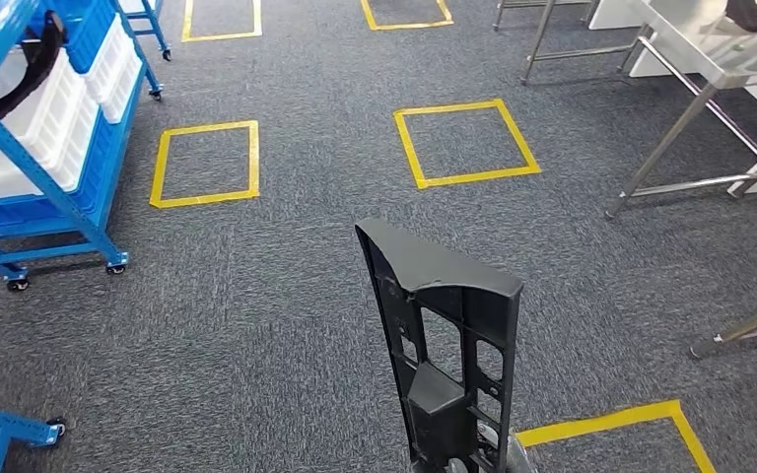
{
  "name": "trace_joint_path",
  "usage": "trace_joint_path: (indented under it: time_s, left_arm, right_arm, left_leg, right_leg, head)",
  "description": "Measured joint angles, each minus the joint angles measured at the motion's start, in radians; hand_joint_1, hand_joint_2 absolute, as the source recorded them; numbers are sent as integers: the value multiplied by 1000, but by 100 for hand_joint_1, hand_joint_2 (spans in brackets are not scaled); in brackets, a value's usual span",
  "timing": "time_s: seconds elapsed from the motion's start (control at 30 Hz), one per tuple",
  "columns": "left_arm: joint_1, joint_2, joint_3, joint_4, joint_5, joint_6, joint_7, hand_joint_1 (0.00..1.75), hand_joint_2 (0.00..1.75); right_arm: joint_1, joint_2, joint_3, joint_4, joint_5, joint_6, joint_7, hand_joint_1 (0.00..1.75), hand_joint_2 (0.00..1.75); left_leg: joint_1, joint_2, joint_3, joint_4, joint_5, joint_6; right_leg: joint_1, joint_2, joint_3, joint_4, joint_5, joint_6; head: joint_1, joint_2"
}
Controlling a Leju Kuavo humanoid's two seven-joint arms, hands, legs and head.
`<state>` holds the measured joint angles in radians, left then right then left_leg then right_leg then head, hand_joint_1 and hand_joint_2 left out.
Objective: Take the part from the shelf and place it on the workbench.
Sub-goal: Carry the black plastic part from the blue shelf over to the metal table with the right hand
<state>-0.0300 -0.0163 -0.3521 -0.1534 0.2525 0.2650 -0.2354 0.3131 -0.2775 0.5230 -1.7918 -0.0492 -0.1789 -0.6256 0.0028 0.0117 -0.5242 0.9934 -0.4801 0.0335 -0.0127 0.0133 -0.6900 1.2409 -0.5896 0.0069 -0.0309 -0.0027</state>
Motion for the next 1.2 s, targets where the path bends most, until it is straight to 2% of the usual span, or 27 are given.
trace_joint_path:
  time_s: [0.03, 0.07, 0.1, 0.13, 0.2, 0.23, 0.27, 0.33, 0.4, 0.47, 0.5, 0.53, 0.57, 0.6, 0.63, 0.7, 0.77, 0.83, 0.87, 0.93, 0.97, 1.0, 1.03, 1.07, 1.1, 1.13, 1.2]
  left_arm:
    - [1, 0, 0, 0, 0, 0, 0, 0, 175]
    - [2, 0, 0, 0, 0, 0, 0, 0, 175]
    - [1, 0, 0, 0, 0, -1, 0, 0, 175]
    - [1, 0, 0, 0, 0, -2, 0, 0, 175]
    - [0, 0, 0, 0, 0, -4, 0, 0, 175]
    - [-1, 0, 0, 0, 0, -5, 0, 0, 175]
    - [-2, 0, -1, 0, 0, -6, 0, 0, 175]
    - [-5, 0, -1, 0, 0, -6, 0, 0, 175]
    - [-6, -1, -1, 0, 0, -6, 0, 0, 175]
    - [-4, -1, -1, 0, 0, -7, 0, 0, 175]
    - [-4, -1, -1, 0, 0, -8, 0, 0, 175]
    - [-3, -1, -1, 0, 0, -8, 0, 0, 175]
    - [-2, -1, -1, 0, 0, -9, 1, 0, 175]
    - [-2, -1, -1, 0, 0, -9, 1, 0, 175]
    - [-1, -1, -1, 0, 0, -9, 1, 0, 175]
    - [0, 0, -1, 0, 0, -9, 2, 0, 175]
    - [0, 1, -1, 0, 0, -9, 2, 0, 175]
    - [-4, 0, -1, 0, 0, -10, 1, 0, 175]
    - [-6, 0, -1, 0, 0, -10, 1, 0, 175]
    - [-5, -1, -1, 0, 0, -11, 1, 0, 175]
    - [-3, -1, -1, 0, 0, -11, 1, 0, 175]
    - [-2, -1, -1, 0, 0, -11, 1, 0, 175]
    - [0, -1, -1, 0, 0, -11, 1, 0, 175]
    - [0, -1, -1, 0, 0, -11, 2, 0, 175]
    - [0, 0, -1, 0, 0, -11, 2, 0, 175]
    - [-1, 0, -1, 0, 0, -11, 2, 0, 175]
    - [-2, 0, -2, 0, 0, -12, 2, 0, 175]
  right_arm:
    - [0, 1, 0, 1, 0, 0, 0, 175, 175]
    - [1, 2, 0, 2, 0, 0, 0, 175, 175]
    - [1, 2, 0, 3, 0, 0, 0, 175, 175]
    - [1, 2, 0, 4, 0, 0, 0, 175, 175]
    - [0, 2, 0, 5, 0, -1, 0, 175, 175]
    - [-1, 3, 0, 5, 0, -1, 0, 175, 175]
    - [-2, 3, 0, 5, 0, -1, 0, 175, 175]
    - [0, 3, -1, 5, 0, -1, 1, 175, 175]
    - [-1, 3, -1, 5, 1, -1, 1, 175, 175]
    - [-3, 0, -1, 5, 2, -2, 3, 175, 175]
    - [-4, -1, -1, 5, 3, -2, 4, 175, 175]
    - [-4, -2, -1, 6, 3, -2, 5, 175, 175]
    - [-4, -2, -1, 6, 4, -2, 5, 175, 175]
    - [-4, -2, -1, 7, 4, -2, 6, 175, 175]
    - [-4, -2, -1, 7, 4, -2, 6, 175, 175]
    - [-4, -2, -1, 8, 5, -2, 7, 175, 175]
    - [-5, -2, -1, 8, 6, -4, 9, 175, 175]
    - [-4, -2, -1, 8, 7, -5, 10, 175, 175]
    - [-3, 0, -1, 8, 8, -6, 10, 175, 175]
    - [-4, 2, -1, 8, 8, -6, 11, 175, 175]
    - [-4, 4, -2, 8, 8, -6, 11, 175, 175]
    - [-6, 4, -2, 8, 8, -6, 12, 175, 175]
    - [-6, 5, -2, 9, 8, -6, 12, 175, 175]
    - [-6, 5, -2, 10, 8, -6, 12, 175, 175]
    - [-6, 5, -2, 11, 8, -6, 12, 175, 175]
    - [-5, 5, -2, 12, 8, -6, 12, 175, 175]
    - [-6, 5, -2, 13, 8, -6, 12, 175, 175]
  left_leg:
    - [-1, 14, -1, 0, -1, 0]
    - [-1, 29, -1, 1, -2, -1]
    - [-1, 42, 0, 1, -4, -3]
    - [-1, 53, 3, 2, -6, -6]
    - [-3, 74, 11, 3, -12, -15]
    - [-5, 84, 14, 4, -15, -21]
    - [-7, 94, 18, 4, -18, -26]
    - [-6, 112, 24, 4, -24, -38]
    - [-1, 79, 15, 39, -54, -49]
    - [3, 20, -34, 151, -117, -57]
    - [4, 5, -67, 220, -147, -59]
    - [4, -2, -93, 272, -162, -61]
    - [4, -4, -105, 293, -158, -62]
    - [4, -6, -101, 275, -133, -62]
    - [6, -13, -81, 224, -95, -61]
    - [10, -59, -30, 94, -31, -57]
    - [10, -97, -7, 32, -18, -49]
    - [9, -82, -5, 25, -18, -36]
    - [10, -69, -3, 19, -14, -29]
    - [12, -41, -1, 8, -7, -14]
    - [10, -26, 0, 7, -6, -10]
    - [8, -12, -1, 7, -7, -7]
    - [5, 2, -2, 7, -7, -6]
    - [4, 16, -2, 7, -8, -6]
    - [3, 29, -1, 8, -10, -7]
    - [2, 41, 2, 8, -12, -8]
    - [-2, 62, 8, 8, -17, -14]
  right_leg:
    - [-4, -6, -19, 42, -12, 3]
    - [-7, -9, -21, 50, -6, 7]
    - [-10, -15, -2, 18, 18, 9]
    - [-12, -28, 34, -44, 51, 10]
    - [-7, -79, 106, -174, 93, 4]
    - [-3, -95, 124, -209, 100, 0]
    - [1, -101, 129, -222, 98, -5]
    - [2, -75, 128, -226, 102, -14]
    - [-3, -50, 131, -235, 109, -26]
    - [-6, -25, 131, -238, 113, -34]
    - [-5, -13, 130, -238, 114, -36]
    - [-4, 1, 129, -237, 114, -37]
    - [-4, 16, 130, -236, 114, -37]
    - [-4, 31, 130, -234, 113, -36]
    - [-4, 46, 131, -232, 113, -35]
    - [-4, 72, 127, -222, 109, -29]
    - [-5, 94, 115, -214, 110, -17]
    - [-8, 116, 106, -215, 116, -2]
    - [-8, 111, 102, -211, 114, 2]
    - [-5, 62, 76, -159, 79, 8]
    - [-4, 28, 50, -103, 47, 10]
    - [-5, 7, 18, -37, 15, 12]
    - [-7, -3, -8, 19, -6, 13]
    - [-9, -8, -21, 49, -10, 14]
    - [-9, -11, -15, 39, 6, 14]
    - [-9, -18, 12, -9, 35, 12]
    - [-2, -56, 88, -145, 90, 2]
  head:
    - [0, 0]
    - [0, 0]
    - [0, 0]
    - [0, 0]
    - [0, 0]
    - [0, 0]
    - [0, 0]
    - [0, 0]
    - [0, 0]
    - [-1, 0]
    - [-1, 0]
    - [0, 0]
    - [0, 0]
    - [0, 0]
    - [0, 0]
    - [0, 0]
    - [0, 0]
    - [0, 0]
    - [0, 0]
    - [0, 0]
    - [0, 0]
    - [0, 0]
    - [0, 0]
    - [0, 0]
    - [0, 0]
    - [0, 0]
    - [0, 0]
